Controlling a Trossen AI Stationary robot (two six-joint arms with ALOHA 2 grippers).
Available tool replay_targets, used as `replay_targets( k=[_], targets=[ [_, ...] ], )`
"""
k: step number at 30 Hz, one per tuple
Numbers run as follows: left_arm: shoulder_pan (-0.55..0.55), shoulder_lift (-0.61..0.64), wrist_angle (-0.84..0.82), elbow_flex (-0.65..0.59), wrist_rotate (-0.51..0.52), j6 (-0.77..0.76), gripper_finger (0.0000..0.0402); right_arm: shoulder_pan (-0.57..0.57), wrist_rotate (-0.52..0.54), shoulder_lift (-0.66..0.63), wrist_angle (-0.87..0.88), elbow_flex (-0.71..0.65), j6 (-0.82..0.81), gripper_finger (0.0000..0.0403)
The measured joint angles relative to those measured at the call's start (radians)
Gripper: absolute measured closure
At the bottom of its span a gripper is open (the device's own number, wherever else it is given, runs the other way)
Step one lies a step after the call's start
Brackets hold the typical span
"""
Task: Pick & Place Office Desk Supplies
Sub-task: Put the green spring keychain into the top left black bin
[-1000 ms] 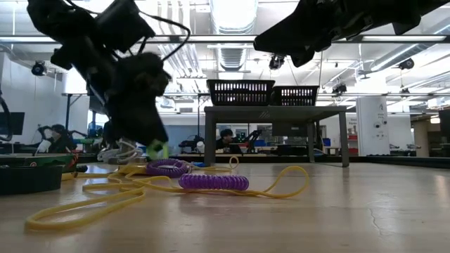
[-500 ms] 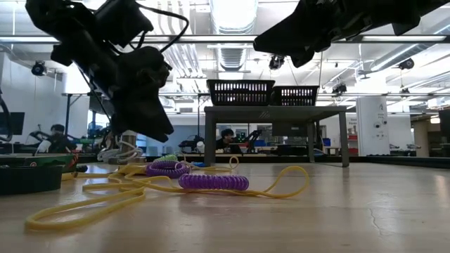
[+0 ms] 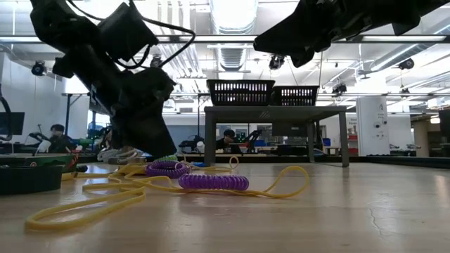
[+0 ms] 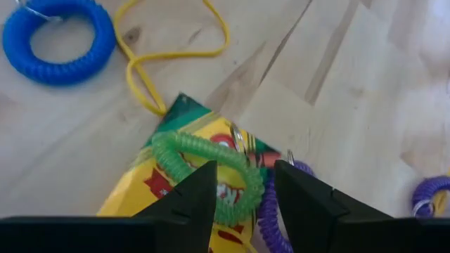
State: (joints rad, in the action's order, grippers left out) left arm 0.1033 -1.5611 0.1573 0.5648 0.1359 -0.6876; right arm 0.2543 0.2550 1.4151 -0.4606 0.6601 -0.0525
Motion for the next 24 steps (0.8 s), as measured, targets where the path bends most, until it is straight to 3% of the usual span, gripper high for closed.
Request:
replay_targets(
  k=[8, 16, 20, 24],
  targets=[
    [0.024, -0.014, 0.002, 0.0, 0.084, 0.009, 0.0295, 0.0, 0.001, 0.0, 0.0, 0.0, 0.0, 0.0342],
    [0.026, -0.013, -0.002, 0.003, 0.093, 0.06, 0.0393, 0.0, 0.001, 0.0, 0.0, 0.0, 0.0, 0.0342],
    [0.031, -0.007, -0.044, 0.042, 0.058, 0.09, 0.0398, 0.0, 0.001, 0.0, 0.0, 0.0, 0.0, 0.0344],
    [0.039, 0.012, -0.221, 0.134, 0.055, 0.138, 0.0399, 0.001, 0.001, 0.0, -0.001, 0.0, 0.0, 0.0341]
  ],
)
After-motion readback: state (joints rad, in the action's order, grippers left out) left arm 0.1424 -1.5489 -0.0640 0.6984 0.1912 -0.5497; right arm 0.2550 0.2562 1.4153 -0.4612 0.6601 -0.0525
